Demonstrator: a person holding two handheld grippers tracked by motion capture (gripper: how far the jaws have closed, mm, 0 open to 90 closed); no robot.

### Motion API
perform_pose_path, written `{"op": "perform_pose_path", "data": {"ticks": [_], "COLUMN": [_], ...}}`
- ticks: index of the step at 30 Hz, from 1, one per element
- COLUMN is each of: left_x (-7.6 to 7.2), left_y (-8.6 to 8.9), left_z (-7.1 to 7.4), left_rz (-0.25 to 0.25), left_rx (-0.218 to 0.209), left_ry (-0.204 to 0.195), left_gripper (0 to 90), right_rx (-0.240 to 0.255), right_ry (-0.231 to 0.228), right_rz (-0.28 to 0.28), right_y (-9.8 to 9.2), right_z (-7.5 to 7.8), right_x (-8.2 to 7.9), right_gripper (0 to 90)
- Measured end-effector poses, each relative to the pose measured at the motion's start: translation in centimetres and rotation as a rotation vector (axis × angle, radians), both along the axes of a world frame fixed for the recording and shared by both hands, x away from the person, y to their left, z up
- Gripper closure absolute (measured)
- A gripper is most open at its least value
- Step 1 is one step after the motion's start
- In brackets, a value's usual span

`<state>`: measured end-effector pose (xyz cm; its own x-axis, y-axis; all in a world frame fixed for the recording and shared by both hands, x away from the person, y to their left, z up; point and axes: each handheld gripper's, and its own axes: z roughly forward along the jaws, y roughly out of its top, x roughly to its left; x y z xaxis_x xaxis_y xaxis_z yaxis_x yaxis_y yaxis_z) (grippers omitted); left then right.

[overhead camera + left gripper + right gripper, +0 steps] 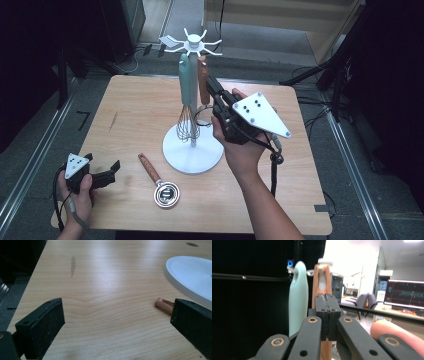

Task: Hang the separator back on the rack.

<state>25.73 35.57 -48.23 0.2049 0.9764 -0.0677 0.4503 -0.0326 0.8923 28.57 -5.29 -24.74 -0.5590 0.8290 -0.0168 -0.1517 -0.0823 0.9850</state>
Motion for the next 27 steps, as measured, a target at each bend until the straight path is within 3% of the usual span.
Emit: {"op": "perform_pose_path", "data": {"ticks": [6, 13, 17, 27], "left_x": [0.0, 0.0, 0.0, 0.0], "left_y": [0.0, 0.0, 0.0, 0.0], "left_z": [0.0, 0.0, 0.0, 0.0], "left_rz": [-0.003, -0.004, -0.005, -0.008], "left_rx": [-0.001, 0.0, -0.002, -0.003], "left_ry": [0.003, 0.002, 0.0, 0.002], "left_gripper": [0.0, 0.0, 0.0, 0.0], "right_rx": [0.03, 0.026, 0.035, 0.049], "right_ry": [-0.036, -0.089, -0.097, -0.105], "right_rz": [0.008, 0.029, -0.002, -0.002], "right_y": [-0.1, 0.5, 0.7, 0.7], "right_z": [0.9, 1.3, 1.4, 1.8], "right_x": [0.3, 0.5, 0.6, 0.4], "right_gripper": [90.0, 90.0, 90.0, 90.0]}}
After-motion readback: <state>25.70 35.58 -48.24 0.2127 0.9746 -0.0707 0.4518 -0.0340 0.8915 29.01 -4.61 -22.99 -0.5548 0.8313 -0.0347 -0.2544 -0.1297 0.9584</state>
